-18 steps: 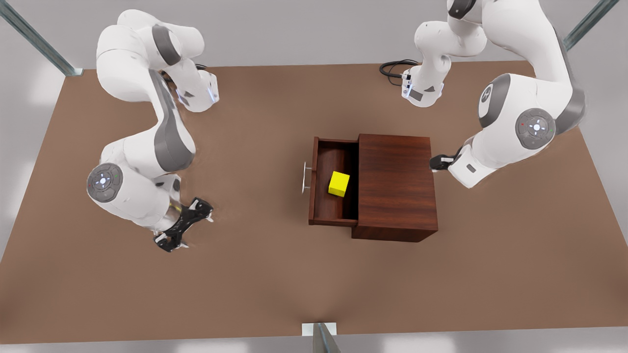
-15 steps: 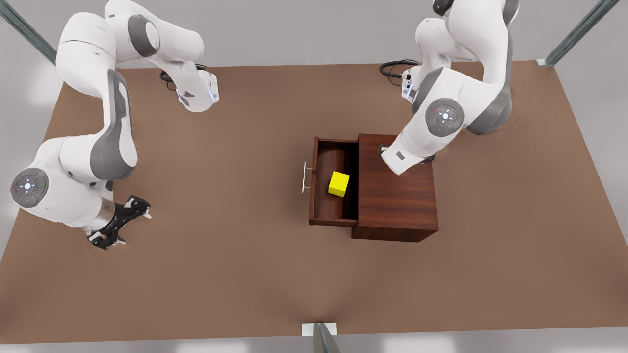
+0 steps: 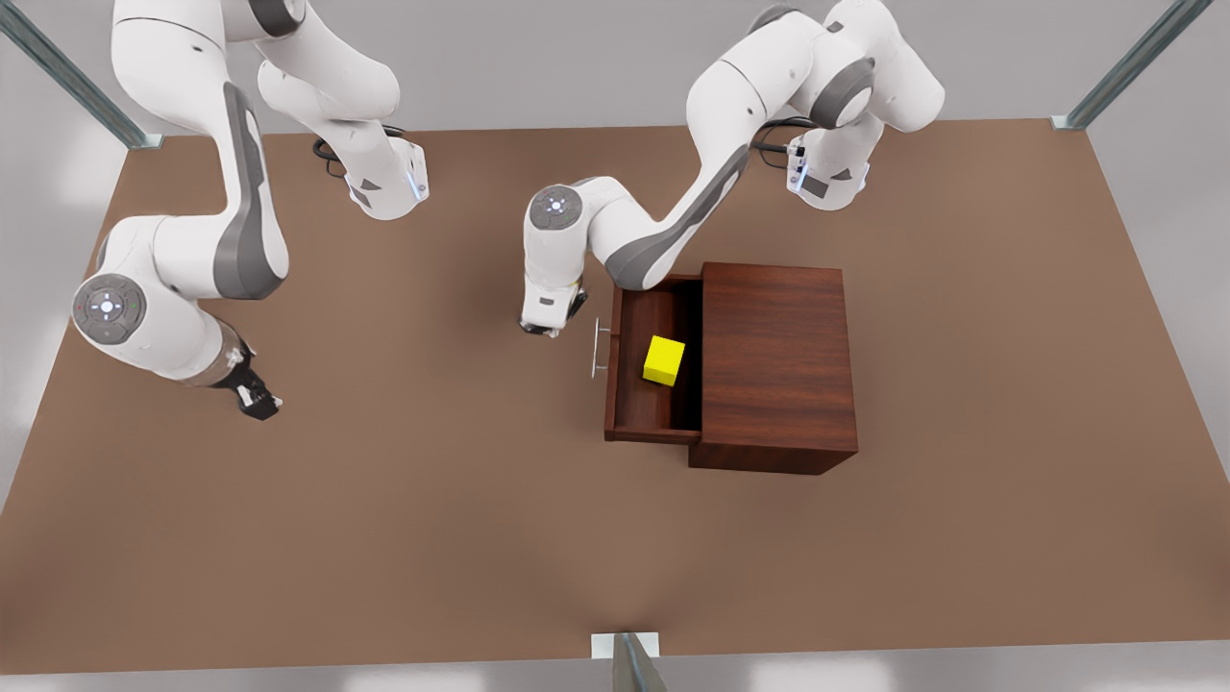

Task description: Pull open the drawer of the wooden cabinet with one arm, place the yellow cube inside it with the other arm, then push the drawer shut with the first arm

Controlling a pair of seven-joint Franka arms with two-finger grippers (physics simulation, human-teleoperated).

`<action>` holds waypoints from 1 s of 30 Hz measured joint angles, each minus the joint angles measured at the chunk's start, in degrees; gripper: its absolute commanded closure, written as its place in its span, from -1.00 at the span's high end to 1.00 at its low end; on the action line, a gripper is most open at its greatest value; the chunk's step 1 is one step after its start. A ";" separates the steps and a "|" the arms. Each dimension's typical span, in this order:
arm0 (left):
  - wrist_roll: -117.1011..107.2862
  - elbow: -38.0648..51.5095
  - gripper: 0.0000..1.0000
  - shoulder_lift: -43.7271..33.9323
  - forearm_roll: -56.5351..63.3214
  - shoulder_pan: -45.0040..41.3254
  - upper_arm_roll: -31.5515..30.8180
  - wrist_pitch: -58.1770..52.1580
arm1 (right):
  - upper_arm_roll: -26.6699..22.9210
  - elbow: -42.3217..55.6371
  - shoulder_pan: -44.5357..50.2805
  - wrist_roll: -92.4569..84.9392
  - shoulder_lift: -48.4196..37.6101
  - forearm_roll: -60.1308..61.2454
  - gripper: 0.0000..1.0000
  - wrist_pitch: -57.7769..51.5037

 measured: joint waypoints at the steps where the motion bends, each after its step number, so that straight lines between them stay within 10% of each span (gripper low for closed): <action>1: -3.49 0.01 -1.00 0.96 0.64 -0.03 0.09 1.59 | -0.02 0.13 0.08 -2.94 0.08 0.00 1.00 0.10; 30: -40.81 -5.70 -1.00 -0.26 6.73 1.96 2.92 -9.42 | -0.02 1.52 0.05 -44.15 1.40 -0.07 1.00 0.67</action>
